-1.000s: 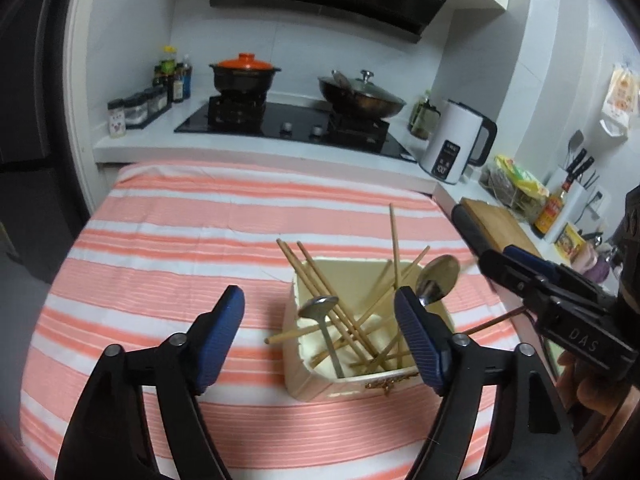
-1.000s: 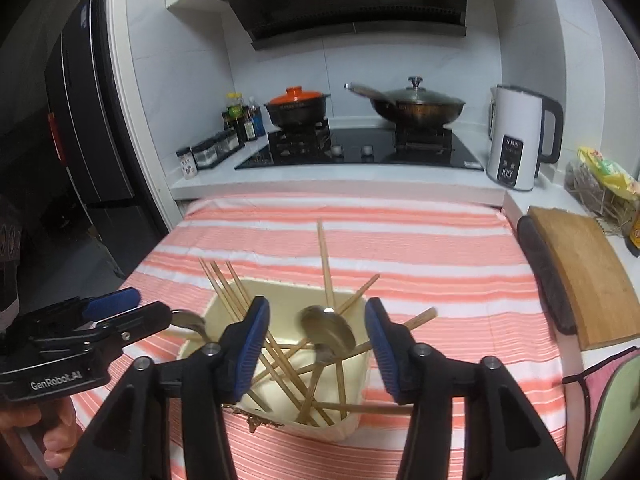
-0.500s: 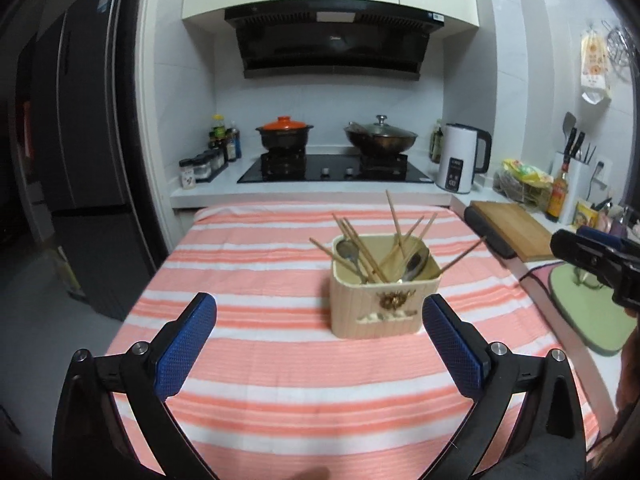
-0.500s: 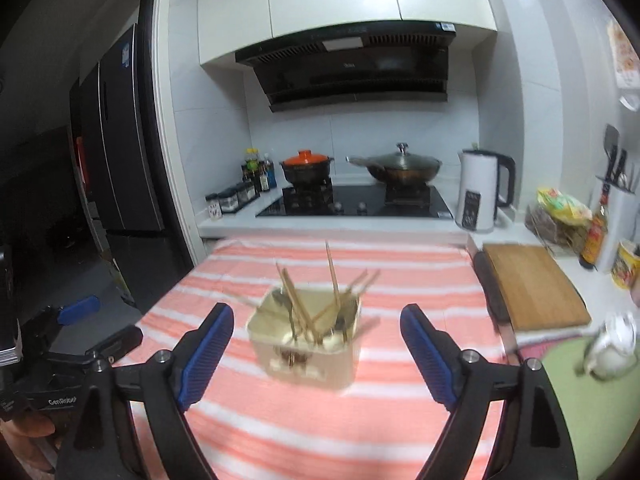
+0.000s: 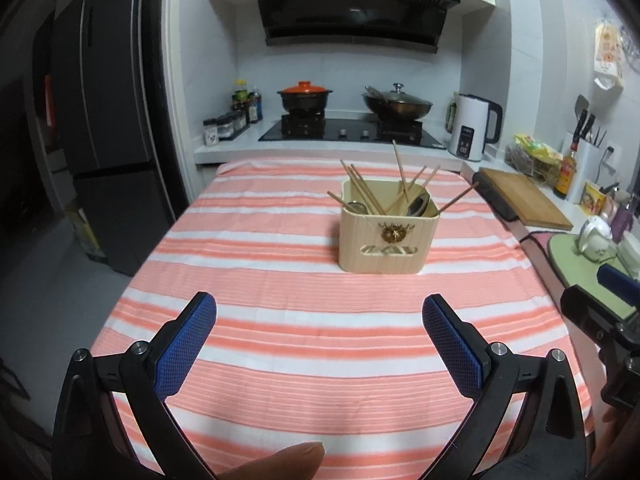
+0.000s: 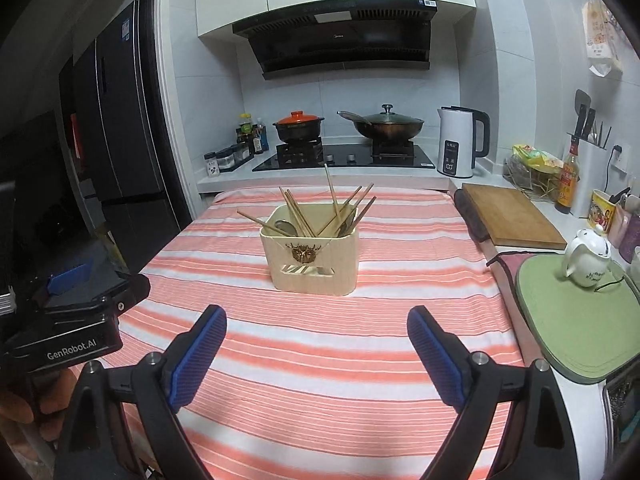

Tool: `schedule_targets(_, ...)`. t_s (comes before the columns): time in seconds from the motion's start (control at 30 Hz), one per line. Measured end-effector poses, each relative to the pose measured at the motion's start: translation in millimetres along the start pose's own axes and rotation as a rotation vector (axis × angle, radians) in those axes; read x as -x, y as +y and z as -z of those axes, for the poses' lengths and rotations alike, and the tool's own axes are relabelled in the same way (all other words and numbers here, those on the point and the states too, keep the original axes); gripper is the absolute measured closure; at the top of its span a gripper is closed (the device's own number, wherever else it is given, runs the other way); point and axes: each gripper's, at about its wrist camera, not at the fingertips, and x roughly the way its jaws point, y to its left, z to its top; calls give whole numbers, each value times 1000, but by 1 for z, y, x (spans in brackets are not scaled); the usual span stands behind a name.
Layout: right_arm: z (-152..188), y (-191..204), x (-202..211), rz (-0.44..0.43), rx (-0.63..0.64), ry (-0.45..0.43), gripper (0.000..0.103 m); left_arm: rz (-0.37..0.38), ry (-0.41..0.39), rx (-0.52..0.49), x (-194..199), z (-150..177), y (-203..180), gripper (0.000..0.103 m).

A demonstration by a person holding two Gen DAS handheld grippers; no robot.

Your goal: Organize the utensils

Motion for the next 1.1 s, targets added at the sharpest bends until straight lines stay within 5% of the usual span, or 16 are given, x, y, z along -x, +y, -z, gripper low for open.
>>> schedule_targets(1.1,-4,23,18,-8,54,-24,9,-34,-1,-33,9,1,-2,0)
